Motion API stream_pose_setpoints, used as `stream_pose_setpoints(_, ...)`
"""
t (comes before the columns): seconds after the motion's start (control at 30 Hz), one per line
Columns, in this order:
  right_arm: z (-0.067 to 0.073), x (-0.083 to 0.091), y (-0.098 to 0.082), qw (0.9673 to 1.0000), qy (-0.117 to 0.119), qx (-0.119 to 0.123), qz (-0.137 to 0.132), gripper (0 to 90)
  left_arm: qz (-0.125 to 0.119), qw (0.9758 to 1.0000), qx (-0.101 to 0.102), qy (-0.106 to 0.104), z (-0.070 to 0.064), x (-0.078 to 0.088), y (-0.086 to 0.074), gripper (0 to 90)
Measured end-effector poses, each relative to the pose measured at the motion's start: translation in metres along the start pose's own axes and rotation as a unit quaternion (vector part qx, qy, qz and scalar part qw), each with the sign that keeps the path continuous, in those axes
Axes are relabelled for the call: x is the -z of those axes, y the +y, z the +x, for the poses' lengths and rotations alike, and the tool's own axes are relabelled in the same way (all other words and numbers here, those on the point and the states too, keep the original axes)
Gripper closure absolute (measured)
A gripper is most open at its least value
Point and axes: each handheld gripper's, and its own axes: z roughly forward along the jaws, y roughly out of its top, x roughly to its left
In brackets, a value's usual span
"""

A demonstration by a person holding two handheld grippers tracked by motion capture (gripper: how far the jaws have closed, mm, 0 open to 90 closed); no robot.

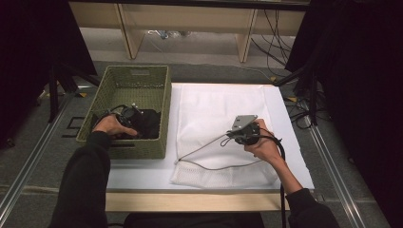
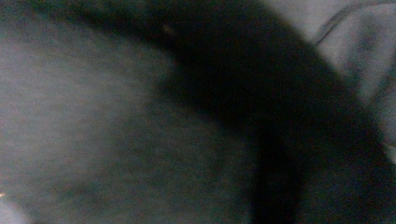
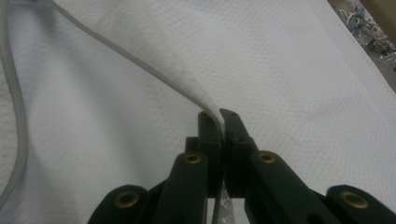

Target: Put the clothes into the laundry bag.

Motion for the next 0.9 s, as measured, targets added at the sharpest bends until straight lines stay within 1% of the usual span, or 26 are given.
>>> stream_pose_setpoints(0.03, 0.0, 0.0, 0.0, 1.0, 0.0, -0.001, 0.001, 88.4, 0.0, 1.0, 0.0, 0.0, 0.0, 0.0, 0.0, 7.7)
stream_pose_setpoints(0.07, 0.0, 0.0, 0.0, 1.0, 0.0, -0.001, 0.001, 88.4, -0.004, 1.0, -0.003, 0.003, 0.001, 0.001, 0.0, 13.8)
stream_pose_setpoints(0.1, -0.002, -0.001, 0.0, 0.9999, -0.001, 0.012, 0.002, 88.4, -0.009, 0.9999, 0.007, 0.005, 0.001, 0.004, -0.001, 24.5)
stream_pose_setpoints(0.13, -0.001, 0.0, -0.001, 0.9999, -0.002, 0.009, 0.01, 88.4, -0.019, 0.9996, 0.019, 0.007, 0.005, 0.01, -0.003, 33.5)
stream_pose_setpoints(0.17, -0.001, 0.001, 0.0, 0.9999, -0.001, 0.008, 0.008, 88.4, -0.034, 0.9991, 0.018, 0.02, 0.008, 0.012, -0.003, 43.5)
stream_pose_setpoints(0.2, 0.0, 0.002, 0.0, 0.9999, 0.004, 0.01, 0.004, 88.3, -0.04, 0.9985, 0.019, 0.034, 0.009, 0.014, -0.005, 53.2)
stream_pose_setpoints(0.23, -0.001, 0.002, 0.0, 0.9999, 0.001, 0.016, -0.002, 88.3, -0.046, 0.9979, 0.029, 0.037, 0.009, 0.013, -0.006, 56.4)
stream_pose_setpoints(0.27, -0.001, 0.003, 0.0, 0.9999, 0.001, 0.016, -0.003, 88.4, -0.048, 0.9977, 0.024, 0.041, 0.009, 0.013, -0.006, 57.7)
stream_pose_setpoints(0.3, -0.001, 0.003, 0.0, 0.9999, -0.002, 0.016, -0.003, 88.4, -0.048, 0.9977, 0.024, 0.041, 0.009, 0.013, -0.006, 58.9)
stream_pose_setpoints(0.33, -0.001, 0.003, 0.0, 0.9999, -0.002, 0.016, -0.003, 88.4, -0.046, 0.9976, 0.023, 0.046, 0.008, 0.013, -0.006, 58.9)
stream_pose_setpoints(0.37, 0.0, 0.002, 0.0, 0.9999, 0.001, 0.011, 0.0, 88.4, -0.046, 0.9973, 0.032, 0.047, 0.008, 0.013, -0.004, 60.2)
stream_pose_setpoints(0.4, 0.001, 0.001, -0.001, 1.0, 0.002, 0.005, 0.002, 88.4, -0.046, 0.9973, 0.029, 0.049, 0.009, 0.014, -0.004, 60.7)
stream_pose_setpoints(0.43, -0.001, -0.001, 0.0, 0.9998, 0.003, 0.02, 0.0, 88.4, -0.052, 0.9968, 0.029, 0.052, 0.01, 0.014, -0.004, 61.1)
stream_pose_setpoints(0.47, -0.001, -0.001, 0.0, 0.9999, 0.004, 0.016, 0.001, 88.4, -0.059, 0.9961, 0.033, 0.057, 0.009, 0.015, -0.004, 61.5)
stream_pose_setpoints(0.53, -0.001, -0.001, 0.0, 0.9999, 0.004, 0.014, 0.001, 88.4, -0.066, 0.9959, 0.034, 0.053, 0.012, 0.018, -0.004, 61.8)
stream_pose_setpoints(0.6, 0.0, 0.0, -0.001, 1.0, 0.003, 0.004, 0.002, 88.5, -0.079, 0.9947, 0.038, 0.053, 0.013, 0.023, -0.005, 61.8)
stream_pose_setpoints(0.63, 0.0, 0.0, -0.001, 1.0, 0.003, 0.002, 0.0, 88.4, -0.09, 0.9932, 0.042, 0.059, 0.013, 0.027, -0.005, 61.8)
stream_pose_setpoints(0.67, 0.0, 0.0, -0.001, 1.0, 0.003, 0.008, 0.001, 88.5, -0.107, 0.9913, 0.048, 0.059, 0.013, 0.032, -0.005, 61.8)
stream_pose_setpoints(0.73, 0.0, 0.0, 0.0, 1.0, 0.003, 0.006, 0.002, 88.5, -0.143, 0.9866, 0.062, 0.049, 0.013, 0.044, -0.005, 62.1)
stream_pose_setpoints(0.77, 0.0, -0.001, 0.0, 0.9999, 0.002, 0.014, 0.0, 88.5, -0.157, 0.984, 0.07, 0.045, 0.013, 0.05, -0.005, 62.2)
stream_pose_setpoints(0.8, 0.0, 0.0, 0.0, 0.9999, 0.005, 0.016, 0.003, 88.6, -0.173, 0.9805, 0.081, 0.045, 0.013, 0.056, -0.005, 62.2)
stream_pose_setpoints(0.83, 0.0, 0.0, 0.001, 0.9998, 0.005, 0.017, 0.003, 88.6, -0.183, 0.9782, 0.089, 0.042, 0.012, 0.062, -0.004, 62.1)
stream_pose_setpoints(0.87, 0.0, 0.0, 0.001, 0.9999, 0.002, 0.017, 0.0, 88.6, -0.195, 0.9751, 0.096, 0.045, 0.011, 0.068, -0.003, 62.1)
stream_pose_setpoints(0.9, -0.001, -0.001, 0.001, 0.9996, 0.001, 0.027, -0.005, 88.6, -0.214, 0.9707, 0.101, 0.043, 0.01, 0.072, -0.003, 62.1)
